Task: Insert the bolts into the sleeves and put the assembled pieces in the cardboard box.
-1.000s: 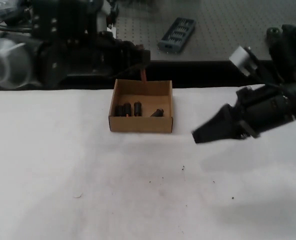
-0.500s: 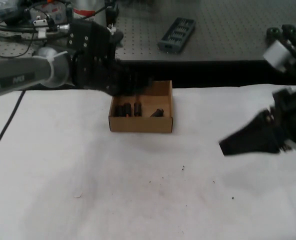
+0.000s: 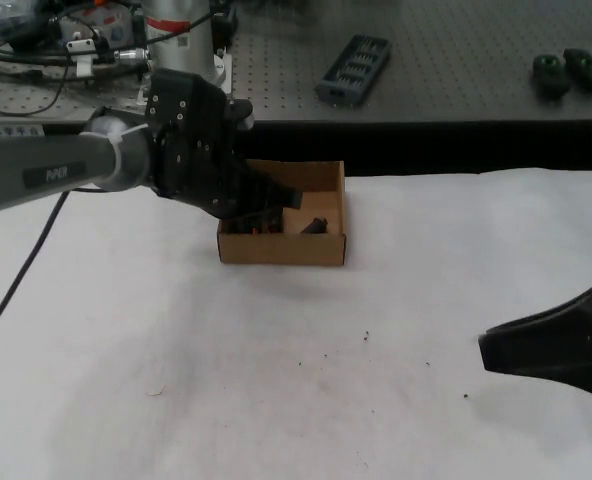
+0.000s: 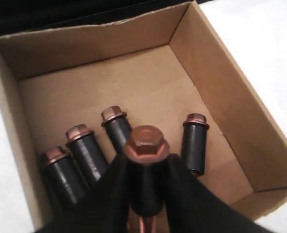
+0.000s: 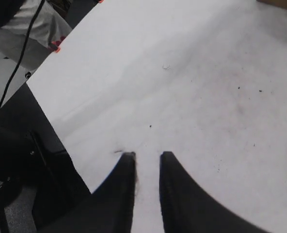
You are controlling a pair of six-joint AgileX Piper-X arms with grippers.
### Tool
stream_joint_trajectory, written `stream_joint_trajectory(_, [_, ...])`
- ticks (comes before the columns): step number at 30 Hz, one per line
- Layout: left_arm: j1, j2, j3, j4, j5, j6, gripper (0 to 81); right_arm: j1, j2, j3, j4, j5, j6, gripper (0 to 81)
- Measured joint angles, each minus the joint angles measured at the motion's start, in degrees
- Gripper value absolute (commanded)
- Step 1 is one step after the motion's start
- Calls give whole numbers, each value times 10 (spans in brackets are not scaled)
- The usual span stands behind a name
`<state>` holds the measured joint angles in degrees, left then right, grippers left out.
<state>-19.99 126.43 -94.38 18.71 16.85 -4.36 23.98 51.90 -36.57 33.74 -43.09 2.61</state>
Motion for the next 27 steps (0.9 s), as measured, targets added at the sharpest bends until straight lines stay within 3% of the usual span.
stream_joint_trajectory(3, [1,0,-1,-7,-3,18,305,0,-1,9,-2,0,4,149])
stream_joint_trajectory(5, [1,0,-1,-20,-3,29,520,0,-1,22,-3,0,11,149])
stream_joint_trajectory(6, [1,0,-1,-28,-3,30,571,0,-1,26,-3,0,13,149])
stream_joint_trajectory(8, [1,-2,-1,-45,-15,16,521,0,-1,33,-3,0,15,149])
stream_joint_trajectory(12, [3,-21,-1,-59,-9,-25,314,0,-1,33,-37,0,16,149])
stream_joint_trajectory(16, [3,-84,-1,-76,20,-15,1,0,-1,33,-127,0,16,148])
stream_joint_trajectory(19, [3,-180,-1,-105,20,-1,3,0,-1,33,-246,0,16,114])
stream_joint_trajectory(23, [5,-276,-3,-117,-9,30,3,0,-1,33,-448,0,11,9])
stream_joint_trajectory(24, [5,-280,-3,-119,-16,36,3,0,-1,33,-448,1,8,45])
stream_joint_trajectory(27, [7,-342,-3,-119,-27,44,1,0,-1,33,-577,5,1,43])
